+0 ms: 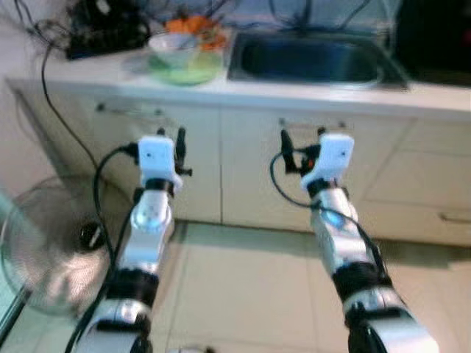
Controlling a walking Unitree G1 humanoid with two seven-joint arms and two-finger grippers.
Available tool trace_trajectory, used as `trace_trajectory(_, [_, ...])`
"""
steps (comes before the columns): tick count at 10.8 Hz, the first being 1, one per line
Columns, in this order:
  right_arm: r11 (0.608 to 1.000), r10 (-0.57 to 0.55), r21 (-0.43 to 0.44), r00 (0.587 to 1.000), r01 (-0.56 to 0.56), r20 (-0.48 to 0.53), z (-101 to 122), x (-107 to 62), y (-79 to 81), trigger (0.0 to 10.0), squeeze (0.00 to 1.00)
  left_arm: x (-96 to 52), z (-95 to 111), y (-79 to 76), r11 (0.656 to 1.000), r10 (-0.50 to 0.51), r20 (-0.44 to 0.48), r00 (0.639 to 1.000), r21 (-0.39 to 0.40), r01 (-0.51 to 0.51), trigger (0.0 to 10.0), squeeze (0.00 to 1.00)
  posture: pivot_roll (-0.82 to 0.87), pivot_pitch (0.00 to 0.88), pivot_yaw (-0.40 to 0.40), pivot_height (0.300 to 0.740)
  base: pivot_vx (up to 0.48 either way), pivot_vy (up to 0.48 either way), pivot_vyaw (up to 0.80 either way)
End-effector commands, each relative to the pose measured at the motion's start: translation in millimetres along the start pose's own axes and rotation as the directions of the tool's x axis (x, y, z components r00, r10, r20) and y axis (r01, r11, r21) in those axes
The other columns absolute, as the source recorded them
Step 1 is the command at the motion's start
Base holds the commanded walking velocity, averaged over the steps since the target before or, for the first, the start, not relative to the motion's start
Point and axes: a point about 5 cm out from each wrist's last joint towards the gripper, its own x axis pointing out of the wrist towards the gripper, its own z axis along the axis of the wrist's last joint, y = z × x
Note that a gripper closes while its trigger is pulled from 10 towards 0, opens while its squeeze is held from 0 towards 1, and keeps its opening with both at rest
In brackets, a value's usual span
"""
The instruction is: Kitchen organization
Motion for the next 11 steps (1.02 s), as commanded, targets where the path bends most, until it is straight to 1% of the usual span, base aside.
trace_trajectory(1, [1.0, 0.0, 0.0, 1.0, 0.0, 0.001, 0.9, 0.6, -1.5, 10.0, 0.0, 1.4, 2.3, -0.8, 1.0, -0.013, 0.003, 1.0, 0.0, 0.013, 10.0, 0.0, 0.05, 0.048, 0.032, 0.74, 0.454, 0.0, 0.0])
trace_trajectory(6, [1.0, 0.002, -0.003, 1.0, -0.001, 0.008, 4.1, 4.4, -4.4, 10.0, 0.0, 3.1, 3.9, -0.8, 1.0, -0.015, 0.009, 1.0, 0.002, 0.015, 10.0, 0.0, 0.06, 0.036, 0.026, 0.74, 0.456, 0.0, 0.0])
trace_trajectory(8, [1.0, -0.009, 0.029, 1.0, 0.009, 0.01, 5.2, 6.8, -3.5, 10.0, 0.0, 3.7, 5.5, 0.0, 1.0, -0.018, 0.016, 1.0, 0.003, 0.018, 10.0, 0.0, 0.06, 0.033, 0.024, 0.74, 0.456, 0.0, 0.0])
trace_trajectory(11, [0.999, -0.003, 0.032, 0.999, 0.002, 0.032, 9.3, 9.3, -2.0, 10.0, 0.0, 4.1, 7.3, 1.3, 1.0, -0.015, 0.027, 1.0, 0.008, 0.015, 10.0, 0.0, 0.07, 0.029, 0.021, 0.74, 0.458, 0.0, 0.0])
